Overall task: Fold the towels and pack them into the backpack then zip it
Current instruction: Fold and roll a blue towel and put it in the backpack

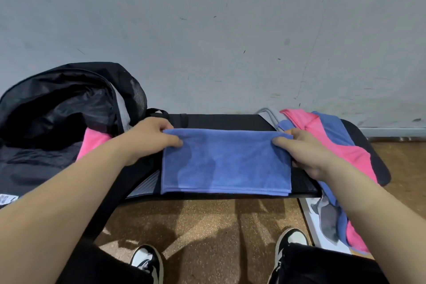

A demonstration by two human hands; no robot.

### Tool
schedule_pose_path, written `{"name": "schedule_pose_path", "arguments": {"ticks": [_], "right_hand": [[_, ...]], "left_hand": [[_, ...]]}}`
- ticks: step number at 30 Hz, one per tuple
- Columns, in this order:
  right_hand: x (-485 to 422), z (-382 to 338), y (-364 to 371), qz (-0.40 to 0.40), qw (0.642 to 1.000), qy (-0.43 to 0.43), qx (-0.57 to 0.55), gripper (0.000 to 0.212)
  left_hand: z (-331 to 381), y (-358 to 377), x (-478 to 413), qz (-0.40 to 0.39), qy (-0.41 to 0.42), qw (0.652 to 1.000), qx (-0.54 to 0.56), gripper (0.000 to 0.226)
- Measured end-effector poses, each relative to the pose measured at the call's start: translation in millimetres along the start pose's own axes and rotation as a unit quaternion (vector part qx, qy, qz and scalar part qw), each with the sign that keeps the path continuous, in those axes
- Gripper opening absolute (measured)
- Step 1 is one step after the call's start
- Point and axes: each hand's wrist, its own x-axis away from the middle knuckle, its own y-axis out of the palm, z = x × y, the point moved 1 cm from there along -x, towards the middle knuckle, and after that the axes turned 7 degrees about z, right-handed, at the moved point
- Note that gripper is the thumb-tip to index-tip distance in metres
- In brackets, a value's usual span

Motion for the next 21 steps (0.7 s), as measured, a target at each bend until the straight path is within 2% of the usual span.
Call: {"name": "schedule_pose_path", "arguments": {"ticks": [3,8,9,11,12,14,17,21], "right_hand": [[5.1,-1.3,-4.5,0.035,0.998,-0.015,-0.043,0.021],[18.3,-10.9,-3.4,0.055,0.993,-0.057,-0.082,0.022],[22.6,-15.8,-1.0,0.061,0.991,-0.070,-0.094,0.031],[27.7,-21.4,5.6,0.066,0.987,-0.102,-0.108,0.069],[28.6,-23.3,9.6,0.065,0.984,-0.117,-0.120,0.078],[34.9,-30.3,20.6,0.065,0.978,-0.136,-0.147,0.063],[45.9,-39.1,38.0,0.075,0.971,-0.157,-0.163,0.036],[63.9,-55.5,62.0,0.071,0.970,-0.176,-0.153,0.023]], "left_hand": [[2.2,-13.4,10.9,0.007,0.019,0.992,0.127,0.016],[2.9,-19.9,21.3,0.063,0.039,0.986,0.149,0.009],[2.6,-20.8,22.1,0.080,0.036,0.986,0.145,0.009],[3.2,-22.3,23.6,0.119,0.028,0.982,0.146,0.011],[4.6,-21.9,24.0,0.133,0.023,0.979,0.155,0.012],[11.5,-18.3,25.7,0.145,0.012,0.972,0.184,0.016],[29.0,-6.5,31.9,0.121,0.017,0.966,0.229,0.018],[52.1,17.4,46.8,0.103,0.062,0.968,0.222,0.012]]}}
